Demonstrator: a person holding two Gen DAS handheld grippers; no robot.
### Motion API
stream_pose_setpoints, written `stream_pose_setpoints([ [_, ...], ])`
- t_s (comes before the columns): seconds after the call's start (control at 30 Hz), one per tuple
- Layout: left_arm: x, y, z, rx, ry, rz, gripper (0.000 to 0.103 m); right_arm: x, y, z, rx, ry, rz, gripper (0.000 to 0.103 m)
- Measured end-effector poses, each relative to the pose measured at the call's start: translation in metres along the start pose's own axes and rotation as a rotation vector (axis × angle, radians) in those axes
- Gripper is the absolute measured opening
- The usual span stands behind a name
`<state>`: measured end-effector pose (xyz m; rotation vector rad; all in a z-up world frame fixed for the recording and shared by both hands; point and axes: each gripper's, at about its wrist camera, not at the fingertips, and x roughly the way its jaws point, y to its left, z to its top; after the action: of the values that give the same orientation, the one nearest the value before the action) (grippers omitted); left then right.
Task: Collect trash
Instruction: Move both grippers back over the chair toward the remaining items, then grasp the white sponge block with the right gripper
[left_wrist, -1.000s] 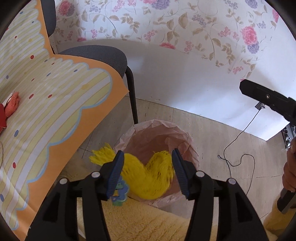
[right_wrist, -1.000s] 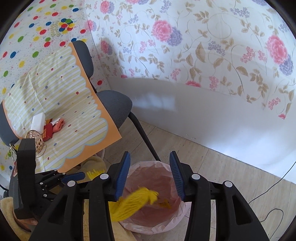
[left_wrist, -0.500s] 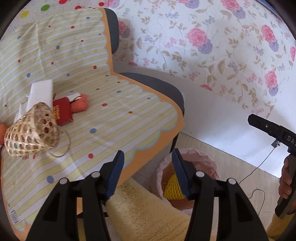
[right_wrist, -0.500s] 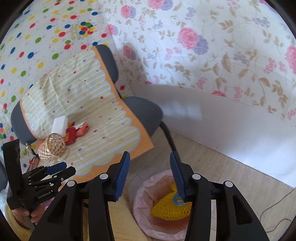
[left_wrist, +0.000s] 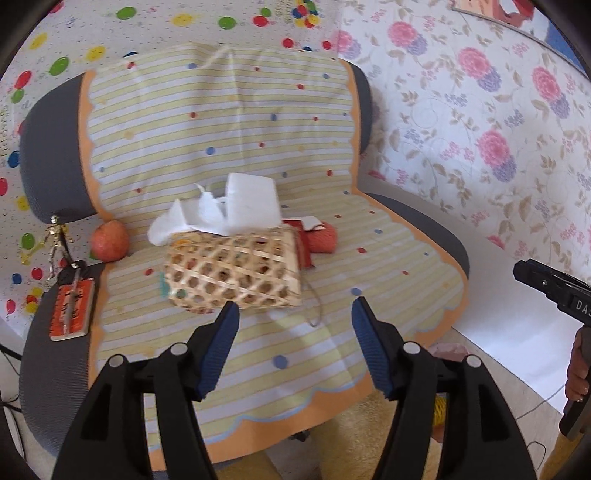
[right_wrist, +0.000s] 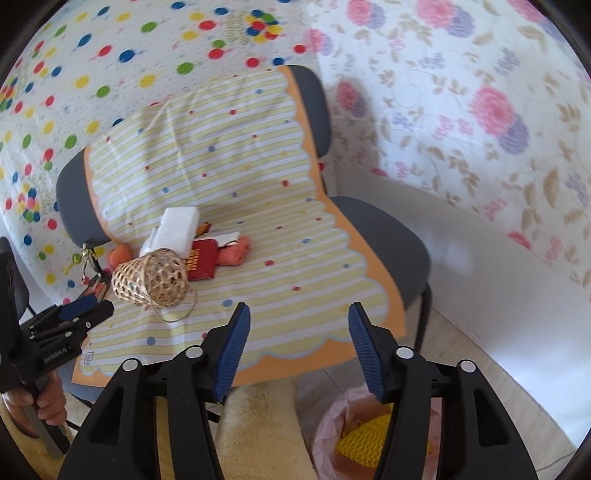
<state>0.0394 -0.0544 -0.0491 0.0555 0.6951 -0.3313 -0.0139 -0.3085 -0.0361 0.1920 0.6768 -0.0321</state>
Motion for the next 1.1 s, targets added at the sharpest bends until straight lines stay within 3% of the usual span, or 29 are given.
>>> stream_pose_setpoints([
  [0.33,0.006,0.078,0.003,-0.128,-0.008,0.189,0.068,0.057,0.065,0.037,-0.132,0.023,0.105,0.062],
  [0.47,0.016,0.1,0.008,-0.153,-0.007,0.273,0.072,0.082,0.095,0.055,-0.181,0.025,0.142,0.072],
  [0.6,0.029,0.118,0.013,-0.183,0.005,0.293,0.078,0.116,0.126,0.069,-0.214,0.054,0.183,0.077],
  [0.8,0.052,0.135,0.018,-0.192,0.034,0.303,0.079,0.177,0.163,0.096,-0.233,0.149,0.235,0.083],
  [1.1,0.076,0.15,0.025,-0.206,0.049,0.328,0.079,0.255,0.186,0.12,-0.221,0.272,0.206,0.086],
])
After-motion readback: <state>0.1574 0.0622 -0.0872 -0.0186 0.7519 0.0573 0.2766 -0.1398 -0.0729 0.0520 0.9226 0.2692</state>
